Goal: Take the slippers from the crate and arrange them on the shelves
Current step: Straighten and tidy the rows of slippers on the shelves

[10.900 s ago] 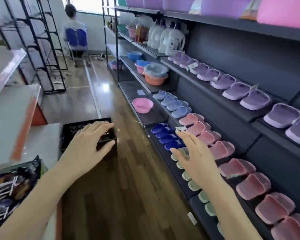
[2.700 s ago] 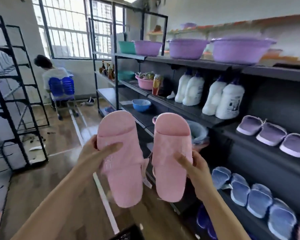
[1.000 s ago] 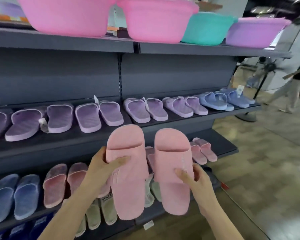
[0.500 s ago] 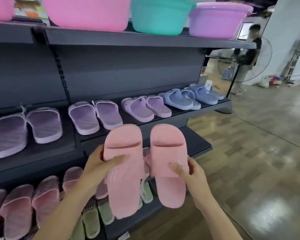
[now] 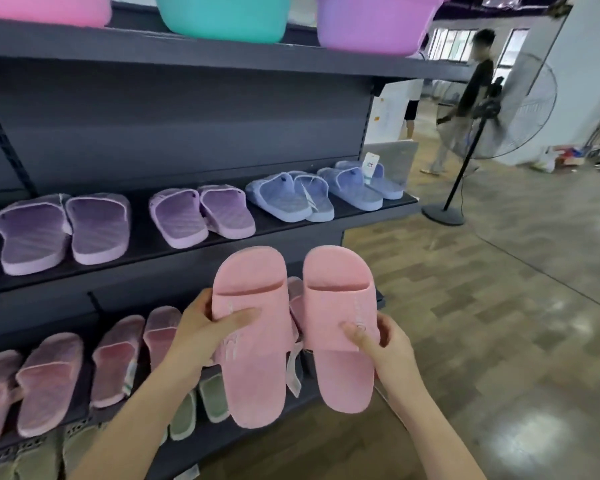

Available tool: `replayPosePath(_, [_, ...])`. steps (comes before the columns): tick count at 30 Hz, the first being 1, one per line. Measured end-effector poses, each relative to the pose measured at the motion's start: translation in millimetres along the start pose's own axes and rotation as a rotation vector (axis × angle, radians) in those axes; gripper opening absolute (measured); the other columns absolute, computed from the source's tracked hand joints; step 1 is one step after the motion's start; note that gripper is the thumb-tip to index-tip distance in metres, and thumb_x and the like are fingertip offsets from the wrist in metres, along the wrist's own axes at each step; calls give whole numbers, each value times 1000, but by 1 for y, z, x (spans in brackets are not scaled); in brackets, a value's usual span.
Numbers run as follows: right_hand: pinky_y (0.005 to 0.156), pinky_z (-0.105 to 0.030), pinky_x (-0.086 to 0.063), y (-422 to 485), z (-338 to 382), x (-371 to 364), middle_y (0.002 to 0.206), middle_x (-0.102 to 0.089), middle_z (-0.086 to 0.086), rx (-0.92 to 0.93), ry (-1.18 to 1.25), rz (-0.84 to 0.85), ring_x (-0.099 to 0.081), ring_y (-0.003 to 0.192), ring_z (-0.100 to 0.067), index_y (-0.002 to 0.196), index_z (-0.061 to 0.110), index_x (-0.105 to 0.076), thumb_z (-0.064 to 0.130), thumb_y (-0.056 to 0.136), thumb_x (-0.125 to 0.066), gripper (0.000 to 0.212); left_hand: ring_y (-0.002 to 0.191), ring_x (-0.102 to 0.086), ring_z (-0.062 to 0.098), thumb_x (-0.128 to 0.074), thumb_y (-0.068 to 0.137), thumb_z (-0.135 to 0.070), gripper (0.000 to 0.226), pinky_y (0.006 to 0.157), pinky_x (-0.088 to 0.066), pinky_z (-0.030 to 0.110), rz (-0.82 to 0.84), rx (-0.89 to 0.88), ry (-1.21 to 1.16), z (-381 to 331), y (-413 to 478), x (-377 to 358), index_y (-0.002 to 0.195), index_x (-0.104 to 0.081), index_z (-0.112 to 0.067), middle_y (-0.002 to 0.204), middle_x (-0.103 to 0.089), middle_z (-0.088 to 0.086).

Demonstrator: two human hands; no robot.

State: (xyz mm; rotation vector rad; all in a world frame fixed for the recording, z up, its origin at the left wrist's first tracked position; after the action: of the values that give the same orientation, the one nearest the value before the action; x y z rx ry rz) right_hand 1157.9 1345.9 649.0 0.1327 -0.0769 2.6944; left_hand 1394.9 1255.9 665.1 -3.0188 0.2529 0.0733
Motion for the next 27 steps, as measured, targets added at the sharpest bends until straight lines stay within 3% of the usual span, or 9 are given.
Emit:
replayPosePath(6, [77,-43,-57,47,-23,33,93,-70,2,-39,-28,-7,-67,86,-18,99,19,-61,60,44,-73,69,90,-67,20,-86,62,-17,52,71,-54,35,12,42,55,18,33,-48,107,-60,-19,99,-71,0])
replayPosePath(9, [75,-43,-57,81,-34,49,89,-70,-2,-62,-38,-6,-67,82,-21,95,18,-62,59,46,-75,65,90,-68,23,-86,48,-26,64,75,-56,41,-11,53,36,25,64,-73,106,-61,-17,97,-71,3])
replayPosePath(12, [65,-28,-51,119,-38,65,84,-69,-5,-51,-88,8,-66,76,-20,92,13,-63,58,49,-74,62,89,-68,25,-86,39,-29,74,79,-55,43,-3,82,-13,32,99,-101,108,-61,-14,97,-72,7])
replayPosePath(14, [55,-17,-47,144,-39,76,76,-68,2,-53,-99,11,-63,66,-8,90,13,-63,49,56,-76,52,92,-68,27,-89,32,-39,83,83,-54,48,8,112,-26,39,123,-120,107,-61,-15,101,-70,9])
replayPosePath(17, [50,-12,-42,176,-45,89,65,-64,13,-49,-118,31,-58,58,0,87,12,-61,41,62,-76,41,93,-67,28,-88,40,-39,68,84,-53,51,40,139,6,48,151,-145,99,-61,-18,100,-70,9])
replayPosePath(20, [50,-12,-42,202,-54,100,63,-64,17,-60,-148,41,-58,57,1,83,14,-59,33,67,-79,32,83,-66,15,-82,68,-13,36,64,-56,27,41,142,63,60,176,-165,91,-56,-24,93,-67,2])
replayPosePath(23, [49,-11,-42,225,-68,111,64,-65,18,-86,-152,42,-59,57,2,81,18,-59,28,70,-80,26,72,-62,4,-76,73,-7,35,46,-47,11,48,159,72,68,194,-183,99,-56,-19,88,-64,-5])
replayPosePath(25, [50,-11,-43,238,-77,115,68,-68,14,-104,-153,56,-61,59,2,82,19,-60,35,64,-78,30,82,-62,9,-77,72,-9,43,51,-50,14,55,189,70,76,204,-191,109,-56,-15,94,-65,-3])
replayPosePath(27, [49,-14,-44,251,-90,121,64,-66,10,-127,-147,74,-60,56,0,80,15,-60,37,61,-76,33,92,-64,16,-83,67,-18,55,68,-56,27,46,219,89,91,213,-196,116,-56,-14,102,-67,0])
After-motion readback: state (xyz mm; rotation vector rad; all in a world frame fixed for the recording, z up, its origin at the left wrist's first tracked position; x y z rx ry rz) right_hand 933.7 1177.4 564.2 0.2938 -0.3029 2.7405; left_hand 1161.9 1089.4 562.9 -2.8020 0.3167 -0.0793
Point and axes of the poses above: each hand's wrist, its own y-axis towards the middle knuckle, its own x-axis out of the back of the hand, z = x × y, the point moved 1 cm from there along y, towards the middle knuckle
